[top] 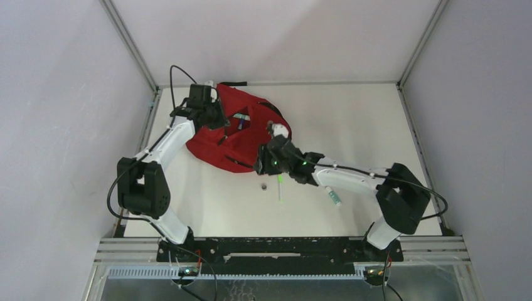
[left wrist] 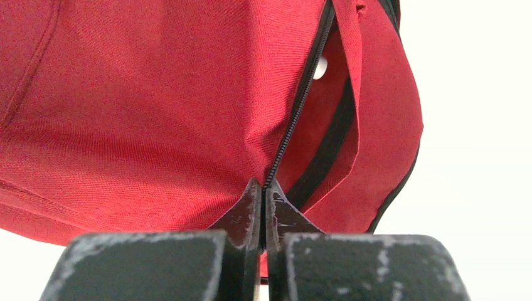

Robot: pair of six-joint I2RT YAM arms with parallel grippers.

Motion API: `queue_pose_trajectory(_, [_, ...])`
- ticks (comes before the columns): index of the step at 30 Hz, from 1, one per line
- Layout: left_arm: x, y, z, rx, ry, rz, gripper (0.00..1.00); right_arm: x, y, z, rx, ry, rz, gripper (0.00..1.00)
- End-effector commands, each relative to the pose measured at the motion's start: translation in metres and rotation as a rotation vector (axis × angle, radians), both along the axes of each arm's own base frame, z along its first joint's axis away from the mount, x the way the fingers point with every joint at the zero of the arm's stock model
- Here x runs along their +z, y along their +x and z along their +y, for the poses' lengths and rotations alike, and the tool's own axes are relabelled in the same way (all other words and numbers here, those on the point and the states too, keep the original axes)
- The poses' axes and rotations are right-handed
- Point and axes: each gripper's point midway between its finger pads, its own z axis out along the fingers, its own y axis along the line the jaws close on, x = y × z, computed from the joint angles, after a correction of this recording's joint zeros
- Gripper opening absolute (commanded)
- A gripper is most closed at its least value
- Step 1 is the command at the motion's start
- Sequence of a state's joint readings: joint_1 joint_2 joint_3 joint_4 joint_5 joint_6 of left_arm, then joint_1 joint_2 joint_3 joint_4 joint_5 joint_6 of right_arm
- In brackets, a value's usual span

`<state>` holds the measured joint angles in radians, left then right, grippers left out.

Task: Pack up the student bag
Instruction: Pick up the stationery from the center of the board.

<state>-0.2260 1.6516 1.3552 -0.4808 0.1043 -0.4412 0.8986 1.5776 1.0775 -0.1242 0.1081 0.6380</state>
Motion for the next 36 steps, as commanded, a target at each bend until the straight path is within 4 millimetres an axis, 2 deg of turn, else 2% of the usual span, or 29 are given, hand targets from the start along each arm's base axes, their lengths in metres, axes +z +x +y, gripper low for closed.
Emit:
queue_pose_trajectory(1, [0.006, 0.001, -0.008, -0.021, -0.044, -0.021, 0.00, -0.057, -0.029, -0.007, 0.106, -0.243, -0.015, 0.60])
queue_pose_trajectory(5, [-0.001, 0.001, -0.006, -0.016, -0.031, -0.006, 0.00, -0.088, -0.041, -0.010, 0.127, -0.360, -0.009, 0.64])
queue_pose_trajectory(8, [-0.003, 0.000, -0.007, -0.016, -0.037, 0.000, 0.00, -0.103, -0.042, -0.009, 0.132, -0.392, -0.006, 0.64])
queue_pose_trajectory(12, [-0.003, 0.000, -0.007, -0.016, -0.037, 0.001, 0.00, -0.115, -0.037, -0.010, 0.113, -0.419, -0.015, 0.60])
queue_pose_trajectory(17, [-0.003, 0.000, -0.006, -0.014, -0.034, 0.000, 0.00, -0.128, -0.037, -0.016, 0.104, -0.498, -0.025, 0.50])
queue_pose_trajectory(20, [-0.003, 0.001, -0.007, -0.014, -0.038, 0.004, 0.00, -0.132, -0.037, -0.017, 0.107, -0.524, -0.037, 0.48])
queue_pose_trajectory(28, [-0.005, 0.000, -0.007, -0.018, -0.038, 0.007, 0.00, -0.130, -0.036, -0.015, 0.108, -0.528, -0.042, 0.35])
queue_pose_trajectory(30, [-0.005, 0.000, -0.007, -0.021, -0.038, 0.008, 0.00, -0.127, -0.036, -0.014, 0.106, -0.530, -0.049, 0.28])
queue_pose_trajectory(32, [-0.005, 0.000, -0.008, -0.022, -0.038, 0.006, 0.00, -0.119, -0.036, -0.013, 0.098, -0.521, -0.053, 0.23])
queue_pose_trajectory(36, [-0.005, 0.000, -0.008, -0.024, -0.038, 0.006, 0.00, -0.083, -0.029, -0.010, 0.085, -0.438, -0.080, 0.20])
